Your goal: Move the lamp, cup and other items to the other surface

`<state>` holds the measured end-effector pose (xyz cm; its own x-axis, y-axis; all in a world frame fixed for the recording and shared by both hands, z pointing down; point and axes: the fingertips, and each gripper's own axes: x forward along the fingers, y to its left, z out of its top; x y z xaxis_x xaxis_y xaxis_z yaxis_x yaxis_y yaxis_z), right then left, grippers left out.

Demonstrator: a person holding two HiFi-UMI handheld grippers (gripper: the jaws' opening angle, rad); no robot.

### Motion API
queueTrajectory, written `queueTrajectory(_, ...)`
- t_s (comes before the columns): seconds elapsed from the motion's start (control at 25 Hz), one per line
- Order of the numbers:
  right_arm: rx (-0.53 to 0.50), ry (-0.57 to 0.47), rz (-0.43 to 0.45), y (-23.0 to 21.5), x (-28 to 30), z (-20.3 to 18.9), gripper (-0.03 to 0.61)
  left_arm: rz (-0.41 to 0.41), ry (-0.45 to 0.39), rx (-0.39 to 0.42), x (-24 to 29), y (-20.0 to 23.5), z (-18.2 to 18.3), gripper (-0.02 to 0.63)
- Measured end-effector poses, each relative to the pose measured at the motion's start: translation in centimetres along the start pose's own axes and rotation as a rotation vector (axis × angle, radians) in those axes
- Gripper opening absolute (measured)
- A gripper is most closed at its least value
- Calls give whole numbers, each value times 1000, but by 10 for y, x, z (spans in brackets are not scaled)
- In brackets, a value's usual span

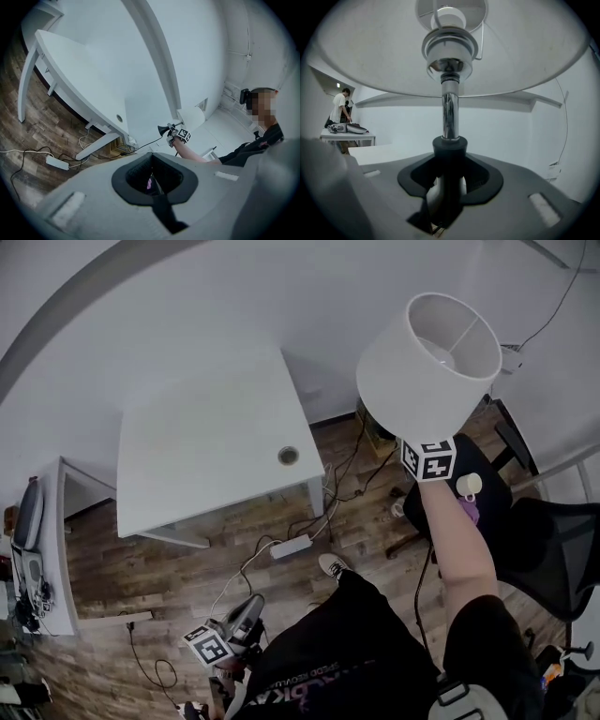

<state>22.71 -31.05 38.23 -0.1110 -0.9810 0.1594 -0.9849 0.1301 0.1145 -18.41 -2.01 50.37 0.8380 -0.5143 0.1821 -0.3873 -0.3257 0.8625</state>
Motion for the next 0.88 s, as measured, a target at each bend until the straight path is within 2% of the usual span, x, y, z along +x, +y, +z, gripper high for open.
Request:
queueTrajectory(0.44, 21, 24, -159, -43, -125, -24, 150, -84, 135, 11, -15, -16, -56, -6)
queueTrajectory(0.88, 84, 37, -328, -114, -210, -47, 150, -150, 223, 30, 17, -31, -78, -6)
